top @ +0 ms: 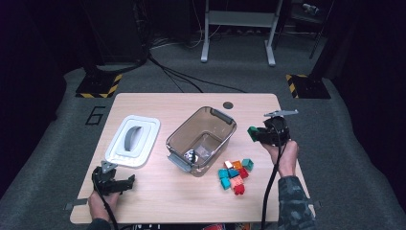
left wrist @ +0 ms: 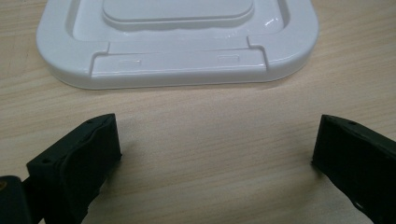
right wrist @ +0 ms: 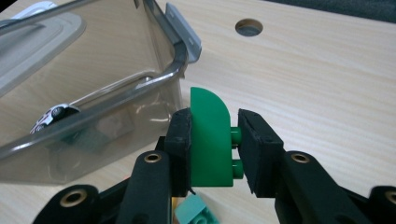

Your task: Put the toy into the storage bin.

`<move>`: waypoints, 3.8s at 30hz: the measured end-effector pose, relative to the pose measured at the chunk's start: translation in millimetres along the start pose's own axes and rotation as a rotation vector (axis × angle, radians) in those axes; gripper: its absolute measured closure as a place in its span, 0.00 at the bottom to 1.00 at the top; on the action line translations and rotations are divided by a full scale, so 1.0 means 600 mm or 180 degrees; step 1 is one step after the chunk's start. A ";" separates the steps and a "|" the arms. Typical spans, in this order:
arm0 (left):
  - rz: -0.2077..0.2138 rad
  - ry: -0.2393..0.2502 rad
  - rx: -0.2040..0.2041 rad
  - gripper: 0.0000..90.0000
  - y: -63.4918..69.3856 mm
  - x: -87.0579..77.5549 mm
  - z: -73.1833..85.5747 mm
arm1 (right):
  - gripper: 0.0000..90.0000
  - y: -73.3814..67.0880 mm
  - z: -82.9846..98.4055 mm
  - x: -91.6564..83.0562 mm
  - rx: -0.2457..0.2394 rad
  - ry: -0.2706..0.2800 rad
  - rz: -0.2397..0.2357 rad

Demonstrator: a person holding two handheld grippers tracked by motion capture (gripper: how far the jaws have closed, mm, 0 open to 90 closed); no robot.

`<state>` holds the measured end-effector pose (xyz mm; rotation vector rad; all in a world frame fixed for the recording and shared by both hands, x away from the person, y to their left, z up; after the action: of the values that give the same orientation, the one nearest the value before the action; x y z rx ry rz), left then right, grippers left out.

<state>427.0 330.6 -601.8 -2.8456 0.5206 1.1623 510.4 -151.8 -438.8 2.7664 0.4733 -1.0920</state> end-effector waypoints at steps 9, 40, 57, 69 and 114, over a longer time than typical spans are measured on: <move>0.0000 -0.0016 0.0013 0.01 0.000 0.000 0.001 | 0.74 -0.009 -0.049 0.012 -0.0073 0.0057 -0.0042; 0.0001 -0.0014 0.0017 0.01 0.000 0.000 0.000 | 0.70 -0.099 -0.083 0.115 -0.0455 -0.0232 -0.0128; 0.0003 -0.0013 0.0014 0.01 0.000 0.000 0.000 | 0.21 -0.066 -0.036 0.061 -0.0143 -0.0127 -0.0182; 0.0003 -0.0014 0.0015 0.01 0.000 0.000 0.000 | 0.16 -0.036 0.067 0.055 -0.0025 -0.0280 -0.0192; 0.0003 -0.0013 0.0016 0.01 0.000 0.000 0.000 | 0.65 -0.011 0.178 0.109 -0.0050 -0.0374 -0.0155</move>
<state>426.8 330.8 -601.8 -2.8384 0.5240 1.1649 484.7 -154.4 -561.6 2.6714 0.5345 -1.2478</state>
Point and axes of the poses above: each handheld gripper's, and its own axes: x roughly forward along the jaws, z roughly out of its underside, y roughly to its right, the point moved 10 cm from there along x, roughly forward along the jaws, and after that the axes turned 8 degrees about z, right-handed, at the moved point
